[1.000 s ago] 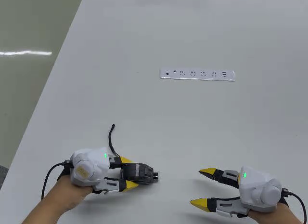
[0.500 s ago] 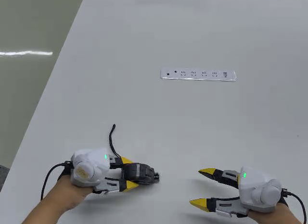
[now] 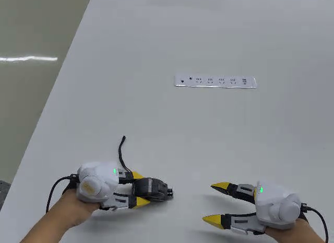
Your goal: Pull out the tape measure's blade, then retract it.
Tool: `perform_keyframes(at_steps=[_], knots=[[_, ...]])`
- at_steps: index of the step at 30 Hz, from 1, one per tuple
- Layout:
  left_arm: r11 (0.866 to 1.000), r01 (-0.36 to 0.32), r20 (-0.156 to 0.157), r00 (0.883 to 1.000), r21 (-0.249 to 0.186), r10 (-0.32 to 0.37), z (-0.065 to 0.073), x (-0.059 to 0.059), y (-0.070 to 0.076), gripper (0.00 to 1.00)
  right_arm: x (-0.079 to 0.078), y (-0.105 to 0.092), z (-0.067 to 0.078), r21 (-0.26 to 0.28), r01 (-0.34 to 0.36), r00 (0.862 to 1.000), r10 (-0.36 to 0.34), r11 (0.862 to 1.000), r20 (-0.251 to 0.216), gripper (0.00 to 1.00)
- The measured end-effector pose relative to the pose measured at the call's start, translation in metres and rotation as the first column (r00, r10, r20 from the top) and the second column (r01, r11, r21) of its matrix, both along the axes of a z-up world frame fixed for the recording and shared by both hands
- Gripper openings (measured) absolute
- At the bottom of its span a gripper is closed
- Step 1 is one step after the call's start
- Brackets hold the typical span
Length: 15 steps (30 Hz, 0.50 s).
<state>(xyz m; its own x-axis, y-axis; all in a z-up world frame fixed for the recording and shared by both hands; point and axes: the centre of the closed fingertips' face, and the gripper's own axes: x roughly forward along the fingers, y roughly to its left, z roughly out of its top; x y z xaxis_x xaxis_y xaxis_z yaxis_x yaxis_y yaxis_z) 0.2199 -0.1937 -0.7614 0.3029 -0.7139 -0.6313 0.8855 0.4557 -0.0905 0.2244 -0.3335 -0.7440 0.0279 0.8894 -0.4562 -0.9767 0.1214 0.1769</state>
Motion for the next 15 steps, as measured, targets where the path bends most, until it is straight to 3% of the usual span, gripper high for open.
perform_keyframes(at_steps=[15], knots=[[0.998, 0.064, 0.034, 0.997, 0.024, -0.065, -0.001, -0.003, 0.000, 0.30, -0.003, 0.014, -0.001, 0.016, -0.032, 0.999, 0.032, 0.999, -0.014, 0.50]])
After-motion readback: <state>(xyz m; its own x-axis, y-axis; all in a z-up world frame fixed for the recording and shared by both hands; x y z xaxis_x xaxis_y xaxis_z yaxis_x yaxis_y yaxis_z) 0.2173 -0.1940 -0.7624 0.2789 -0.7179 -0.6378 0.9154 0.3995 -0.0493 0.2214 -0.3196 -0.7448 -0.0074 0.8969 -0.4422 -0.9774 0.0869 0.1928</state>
